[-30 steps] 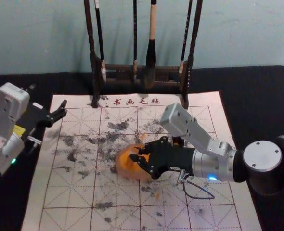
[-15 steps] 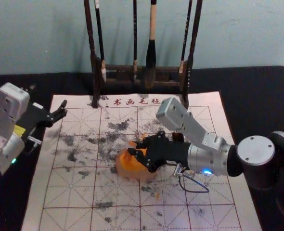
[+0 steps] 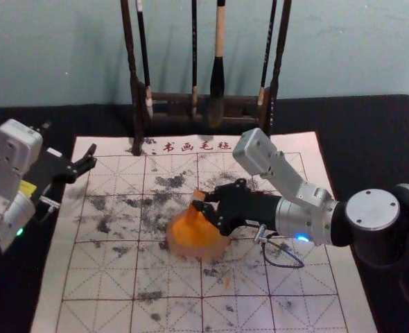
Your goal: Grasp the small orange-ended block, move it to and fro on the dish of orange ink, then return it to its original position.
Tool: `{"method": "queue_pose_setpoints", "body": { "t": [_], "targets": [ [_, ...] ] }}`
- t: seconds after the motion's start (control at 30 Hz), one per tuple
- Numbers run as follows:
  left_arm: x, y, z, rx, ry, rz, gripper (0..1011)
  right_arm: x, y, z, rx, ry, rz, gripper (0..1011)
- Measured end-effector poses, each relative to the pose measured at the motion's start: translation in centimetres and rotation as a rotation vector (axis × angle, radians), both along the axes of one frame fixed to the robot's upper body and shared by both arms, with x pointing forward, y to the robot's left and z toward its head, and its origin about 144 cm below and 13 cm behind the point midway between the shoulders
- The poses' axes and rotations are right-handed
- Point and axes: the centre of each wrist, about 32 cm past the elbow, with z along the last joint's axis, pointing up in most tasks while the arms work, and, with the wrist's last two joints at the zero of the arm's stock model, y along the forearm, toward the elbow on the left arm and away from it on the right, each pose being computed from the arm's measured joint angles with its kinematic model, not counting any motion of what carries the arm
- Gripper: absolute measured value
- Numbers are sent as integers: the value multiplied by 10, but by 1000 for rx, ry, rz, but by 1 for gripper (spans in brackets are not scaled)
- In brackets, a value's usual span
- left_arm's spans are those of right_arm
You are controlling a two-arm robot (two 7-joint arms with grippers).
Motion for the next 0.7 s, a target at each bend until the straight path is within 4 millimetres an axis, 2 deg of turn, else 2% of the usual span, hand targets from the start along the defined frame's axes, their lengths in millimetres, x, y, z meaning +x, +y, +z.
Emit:
{"method": "queue_pose_setpoints", "body": {
  "t": [0.7],
  "targets": [
    [0, 0, 0, 0, 0, 0, 1001, -5, -12, 0, 0, 1, -34, 129]
  ]
}}
